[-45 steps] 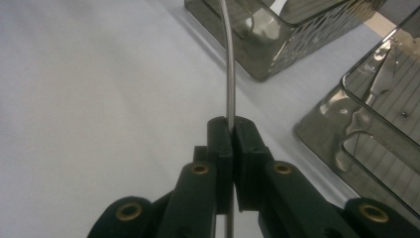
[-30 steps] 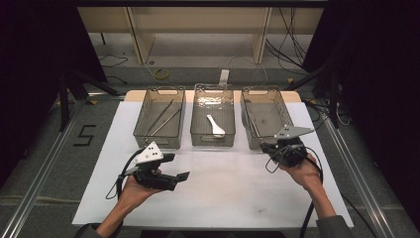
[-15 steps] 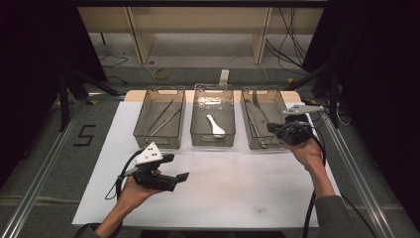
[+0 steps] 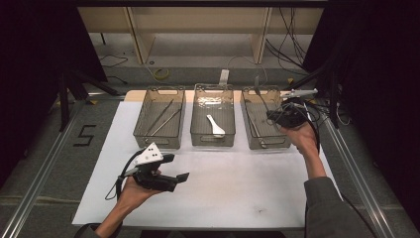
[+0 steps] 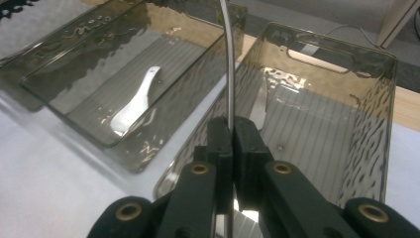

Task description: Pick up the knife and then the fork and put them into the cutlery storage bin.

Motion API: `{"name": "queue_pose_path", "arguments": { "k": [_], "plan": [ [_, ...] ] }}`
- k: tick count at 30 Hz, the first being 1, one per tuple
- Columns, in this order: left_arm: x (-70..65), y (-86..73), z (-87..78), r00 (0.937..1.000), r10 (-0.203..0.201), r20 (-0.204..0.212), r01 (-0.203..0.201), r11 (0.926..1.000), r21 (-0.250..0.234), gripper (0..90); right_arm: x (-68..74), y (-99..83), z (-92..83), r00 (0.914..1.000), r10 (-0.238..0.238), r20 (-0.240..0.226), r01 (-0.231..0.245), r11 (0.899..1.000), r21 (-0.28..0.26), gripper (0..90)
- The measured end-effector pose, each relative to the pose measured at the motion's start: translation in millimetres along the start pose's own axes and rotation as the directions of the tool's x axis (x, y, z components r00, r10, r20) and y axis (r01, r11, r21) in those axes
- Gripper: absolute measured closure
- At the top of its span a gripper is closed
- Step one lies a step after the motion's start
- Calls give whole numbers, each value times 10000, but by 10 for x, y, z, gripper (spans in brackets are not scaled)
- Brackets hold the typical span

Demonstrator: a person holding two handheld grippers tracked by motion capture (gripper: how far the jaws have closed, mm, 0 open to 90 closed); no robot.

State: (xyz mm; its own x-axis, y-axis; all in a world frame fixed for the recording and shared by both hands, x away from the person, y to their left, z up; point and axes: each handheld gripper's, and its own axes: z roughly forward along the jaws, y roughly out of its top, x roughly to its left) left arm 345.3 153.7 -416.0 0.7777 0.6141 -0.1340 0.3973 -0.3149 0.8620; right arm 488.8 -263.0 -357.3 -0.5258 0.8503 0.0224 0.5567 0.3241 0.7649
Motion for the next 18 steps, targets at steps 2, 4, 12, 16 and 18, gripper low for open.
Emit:
{"name": "queue_pose_path", "arguments": {
  "k": [2,4,12,16,18],
  "plan": [
    [1,-1,3,10000,23,0,-23,10000,30,162,-19,32,38,10000,59,76,-59,10000,80,877],
    [0,2,2,10000,15,-6,-15,10000,25,162,-44,67,84,9997,194,170,-197,9997,150,877],
    [-6,2,1,10000,75,-16,-75,10000,24,162,-137,95,278,9961,767,442,-788,9958,477,877],
    [2,1,-5,10000,57,-61,-57,10000,-40,162,-173,65,380,9939,949,569,-986,9928,679,877],
    [6,2,-8,10000,29,-69,-30,10000,-63,162,-186,50,424,9921,1088,620,-1135,9904,791,877]
  ]
}}
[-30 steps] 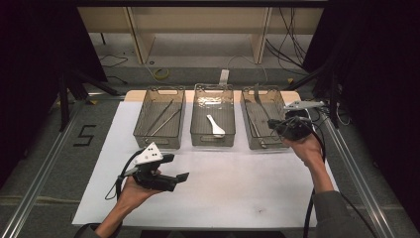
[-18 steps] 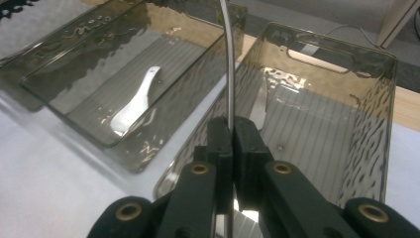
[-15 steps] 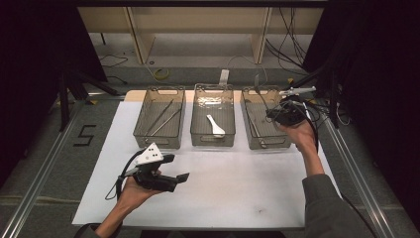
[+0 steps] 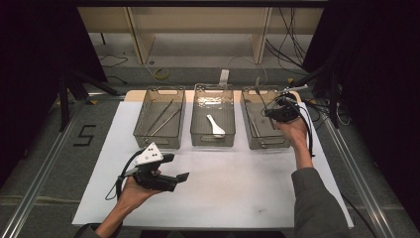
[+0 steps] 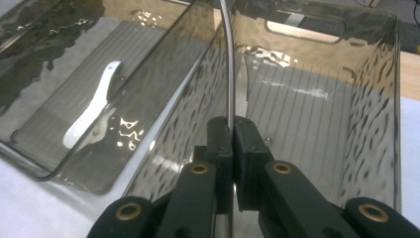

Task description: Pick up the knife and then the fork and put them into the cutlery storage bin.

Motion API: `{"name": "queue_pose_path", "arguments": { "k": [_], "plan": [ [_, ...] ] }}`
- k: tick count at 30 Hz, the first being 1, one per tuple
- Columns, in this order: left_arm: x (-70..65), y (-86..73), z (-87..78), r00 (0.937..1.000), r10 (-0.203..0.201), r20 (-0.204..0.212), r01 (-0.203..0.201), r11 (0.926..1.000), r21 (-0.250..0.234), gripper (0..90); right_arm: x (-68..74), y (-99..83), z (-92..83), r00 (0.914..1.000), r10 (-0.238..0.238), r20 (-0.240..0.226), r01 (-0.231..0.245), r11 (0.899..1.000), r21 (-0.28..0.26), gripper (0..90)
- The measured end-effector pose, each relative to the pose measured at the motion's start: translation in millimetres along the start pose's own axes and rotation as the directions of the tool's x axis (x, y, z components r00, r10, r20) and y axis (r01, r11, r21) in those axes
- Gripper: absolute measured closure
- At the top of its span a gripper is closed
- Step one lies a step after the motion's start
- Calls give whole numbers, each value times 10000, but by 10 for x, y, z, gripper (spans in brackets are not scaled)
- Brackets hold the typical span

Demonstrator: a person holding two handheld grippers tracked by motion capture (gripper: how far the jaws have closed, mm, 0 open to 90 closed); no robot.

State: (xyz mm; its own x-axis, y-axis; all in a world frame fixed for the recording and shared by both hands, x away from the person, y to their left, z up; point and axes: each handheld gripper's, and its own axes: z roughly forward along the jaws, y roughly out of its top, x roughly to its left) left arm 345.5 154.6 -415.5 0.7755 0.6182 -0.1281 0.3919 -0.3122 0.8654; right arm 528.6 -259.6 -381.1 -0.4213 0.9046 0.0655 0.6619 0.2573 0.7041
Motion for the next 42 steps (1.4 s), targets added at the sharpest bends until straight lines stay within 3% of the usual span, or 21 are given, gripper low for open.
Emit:
{"name": "queue_pose_path", "arguments": {
  "k": [11,20,32,36,42],
  "plan": [
    [7,-5,6,9999,-122,-37,122,9999,6,162,-4,-32,174,9982,529,277,-536,9982,257,876],
    [10,-8,6,9999,-160,-33,160,9999,3,162,19,-59,262,9980,558,310,-572,9973,456,876],
    [9,-10,17,9999,-144,-19,144,9999,68,162,-7,-149,341,9943,997,381,-1024,9916,791,874],
    [4,-11,25,9999,-140,19,140,9999,95,162,-14,-147,341,9923,1187,351,-1213,9889,855,852],
    [13,-8,17,9999,-132,-2,132,9999,81,162,6,-131,314,9941,1072,136,-1080,9911,777,752]
  ]
}}
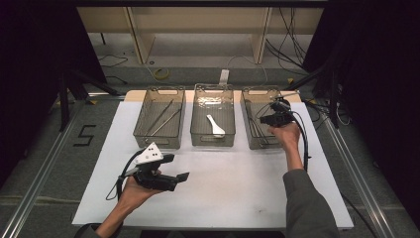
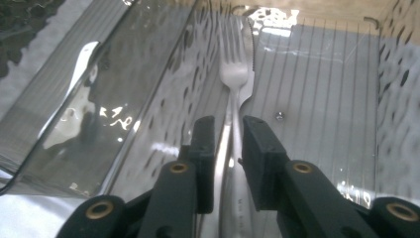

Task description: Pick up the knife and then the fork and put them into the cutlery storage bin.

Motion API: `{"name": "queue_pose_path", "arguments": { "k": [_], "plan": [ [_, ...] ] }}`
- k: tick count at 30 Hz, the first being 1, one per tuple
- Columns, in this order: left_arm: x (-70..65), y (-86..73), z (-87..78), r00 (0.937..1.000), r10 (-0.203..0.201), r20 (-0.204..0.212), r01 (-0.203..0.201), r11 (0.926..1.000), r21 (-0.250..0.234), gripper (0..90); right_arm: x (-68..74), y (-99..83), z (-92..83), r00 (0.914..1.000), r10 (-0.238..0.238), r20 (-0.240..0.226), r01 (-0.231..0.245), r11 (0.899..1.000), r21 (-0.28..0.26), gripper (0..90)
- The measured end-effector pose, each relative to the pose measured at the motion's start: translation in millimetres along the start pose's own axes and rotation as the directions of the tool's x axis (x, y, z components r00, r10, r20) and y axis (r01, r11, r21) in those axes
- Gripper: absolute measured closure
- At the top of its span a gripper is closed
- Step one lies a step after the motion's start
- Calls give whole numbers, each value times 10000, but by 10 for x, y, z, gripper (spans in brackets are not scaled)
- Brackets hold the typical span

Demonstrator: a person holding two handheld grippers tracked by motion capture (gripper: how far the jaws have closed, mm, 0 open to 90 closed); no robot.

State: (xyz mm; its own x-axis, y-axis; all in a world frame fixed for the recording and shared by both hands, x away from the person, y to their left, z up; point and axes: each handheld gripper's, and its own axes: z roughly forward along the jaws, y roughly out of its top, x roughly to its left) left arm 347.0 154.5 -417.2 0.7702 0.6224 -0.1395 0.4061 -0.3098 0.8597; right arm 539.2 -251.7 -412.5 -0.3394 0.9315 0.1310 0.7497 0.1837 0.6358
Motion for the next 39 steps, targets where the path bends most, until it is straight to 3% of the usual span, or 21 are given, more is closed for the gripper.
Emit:
{"name": "queue_pose_path", "arguments": {
  "k": [12,15,21,25,33,39],
  "plan": [
    [-5,1,0,10000,-93,6,93,9999,-43,161,85,-1,-171,9973,-331,-652,279,9965,-789,617],
    [-3,2,-3,9999,-111,24,111,9999,-45,161,134,-27,-250,9922,-493,-1147,361,9927,-1149,595],
    [-3,4,1,9999,-107,22,107,9999,-12,160,234,-128,-365,9831,-838,-1628,595,9870,-1490,512],
    [0,6,-1,9999,-164,36,165,9999,-53,160,320,-192,-429,9789,-1106,-1715,817,9825,-1672,448],
    [7,3,-4,9997,-245,44,246,9996,-101,160,517,-370,-590,9607,-1618,-2256,1037,9629,-2491,399],
    [11,3,-10,9997,-252,33,253,9996,-81,160,652,-524,-693,9410,-2081,-2668,1203,9428,-3110,392]
  ]
}}
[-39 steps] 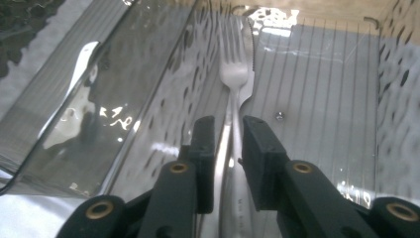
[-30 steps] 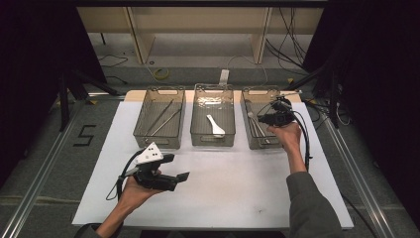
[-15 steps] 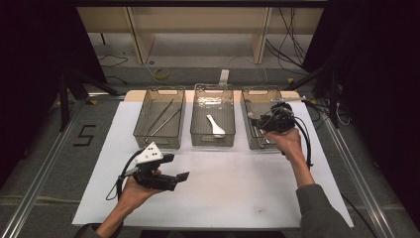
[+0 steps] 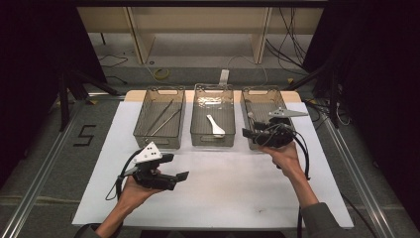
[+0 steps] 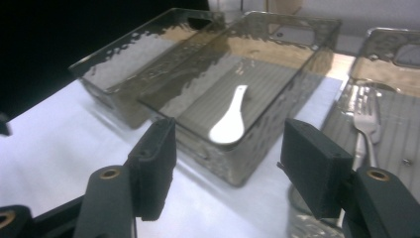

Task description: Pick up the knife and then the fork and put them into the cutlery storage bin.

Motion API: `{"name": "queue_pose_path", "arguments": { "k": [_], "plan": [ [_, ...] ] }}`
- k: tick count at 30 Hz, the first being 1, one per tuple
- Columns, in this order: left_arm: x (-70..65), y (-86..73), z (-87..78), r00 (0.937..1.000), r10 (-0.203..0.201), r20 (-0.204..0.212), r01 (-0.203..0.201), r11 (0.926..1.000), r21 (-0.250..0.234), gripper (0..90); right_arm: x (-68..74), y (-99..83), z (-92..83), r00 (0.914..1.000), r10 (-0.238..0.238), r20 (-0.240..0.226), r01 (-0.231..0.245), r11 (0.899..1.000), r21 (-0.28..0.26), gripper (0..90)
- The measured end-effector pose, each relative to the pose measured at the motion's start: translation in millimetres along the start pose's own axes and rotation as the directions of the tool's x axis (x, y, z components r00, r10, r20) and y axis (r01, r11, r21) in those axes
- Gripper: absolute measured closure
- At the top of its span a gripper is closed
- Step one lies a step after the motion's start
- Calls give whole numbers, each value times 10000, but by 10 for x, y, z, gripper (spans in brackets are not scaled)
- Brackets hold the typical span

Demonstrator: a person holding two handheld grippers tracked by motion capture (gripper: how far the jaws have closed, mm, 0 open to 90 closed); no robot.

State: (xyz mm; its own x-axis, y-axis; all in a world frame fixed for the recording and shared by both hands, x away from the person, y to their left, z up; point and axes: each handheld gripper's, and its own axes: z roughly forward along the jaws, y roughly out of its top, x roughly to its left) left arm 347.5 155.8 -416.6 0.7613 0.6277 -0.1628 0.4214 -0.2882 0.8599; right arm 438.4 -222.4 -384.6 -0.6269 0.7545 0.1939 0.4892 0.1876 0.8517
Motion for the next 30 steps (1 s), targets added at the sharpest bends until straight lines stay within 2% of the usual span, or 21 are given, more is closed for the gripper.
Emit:
{"name": "queue_pose_path", "arguments": {
  "k": [4,9,11,18,21,30],
  "plan": [
    [0,5,-3,10000,15,1,-15,10000,-4,160,83,-56,-50,9997,-133,-227,129,9998,-164,383],
    [6,6,-3,10000,-26,17,26,10000,-37,160,151,-117,-114,9989,-93,-456,74,9991,-415,375],
    [7,10,2,10000,-59,36,59,10000,-65,160,165,-147,-146,9980,34,-635,-66,9986,-517,373],
    [12,21,21,10000,-53,56,53,10000,-39,160,199,-273,-228,9962,-113,-863,59,9980,-630,349],
    [8,22,24,10000,-21,74,21,10000,-24,160,204,-323,-256,9947,-34,-1027,-44,9971,-762,343],
    [2,23,15,9999,-52,162,54,9999,-122,160,282,-504,-357,9936,-12,-1129,-95,9955,-946,315]
  ]
}}
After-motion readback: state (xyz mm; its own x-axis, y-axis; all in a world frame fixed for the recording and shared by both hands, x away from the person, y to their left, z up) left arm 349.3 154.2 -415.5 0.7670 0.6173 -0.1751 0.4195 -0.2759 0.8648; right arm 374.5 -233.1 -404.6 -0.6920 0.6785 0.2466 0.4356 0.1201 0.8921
